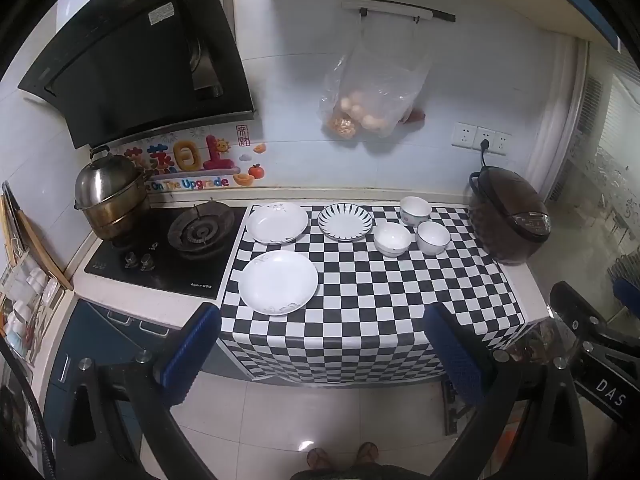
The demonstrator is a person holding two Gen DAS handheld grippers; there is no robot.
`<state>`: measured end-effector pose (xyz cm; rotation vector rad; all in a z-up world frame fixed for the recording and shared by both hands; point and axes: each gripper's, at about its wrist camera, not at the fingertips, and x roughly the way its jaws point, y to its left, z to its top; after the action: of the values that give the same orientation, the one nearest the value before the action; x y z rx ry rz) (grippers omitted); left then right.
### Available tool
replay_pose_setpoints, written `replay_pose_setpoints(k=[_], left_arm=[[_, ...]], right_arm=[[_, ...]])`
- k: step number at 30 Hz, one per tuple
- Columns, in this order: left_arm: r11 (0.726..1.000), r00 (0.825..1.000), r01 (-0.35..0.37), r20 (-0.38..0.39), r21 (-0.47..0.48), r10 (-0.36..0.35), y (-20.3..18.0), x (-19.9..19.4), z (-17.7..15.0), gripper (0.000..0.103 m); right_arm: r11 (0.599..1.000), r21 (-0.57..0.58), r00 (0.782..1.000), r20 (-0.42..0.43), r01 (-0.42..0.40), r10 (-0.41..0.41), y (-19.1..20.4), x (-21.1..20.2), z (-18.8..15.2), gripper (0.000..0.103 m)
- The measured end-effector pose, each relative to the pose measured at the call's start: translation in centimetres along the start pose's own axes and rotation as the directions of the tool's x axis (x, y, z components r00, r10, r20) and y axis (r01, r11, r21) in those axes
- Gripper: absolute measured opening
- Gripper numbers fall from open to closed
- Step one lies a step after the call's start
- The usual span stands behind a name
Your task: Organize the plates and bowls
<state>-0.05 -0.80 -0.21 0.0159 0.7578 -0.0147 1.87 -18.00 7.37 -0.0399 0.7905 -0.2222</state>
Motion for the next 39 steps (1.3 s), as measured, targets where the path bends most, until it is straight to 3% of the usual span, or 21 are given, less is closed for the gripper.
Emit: replay_pose_setpoints(k=[39], left_arm=[[1.0, 1.0, 0.007, 0.004, -0.009, -0.007, 0.8, 0.6, 0.5, 0.103]], right_arm=[[1.0, 0.0, 1.0, 0.002, 0.002, -0.002, 1.2, -0.1, 0.8, 0.103]])
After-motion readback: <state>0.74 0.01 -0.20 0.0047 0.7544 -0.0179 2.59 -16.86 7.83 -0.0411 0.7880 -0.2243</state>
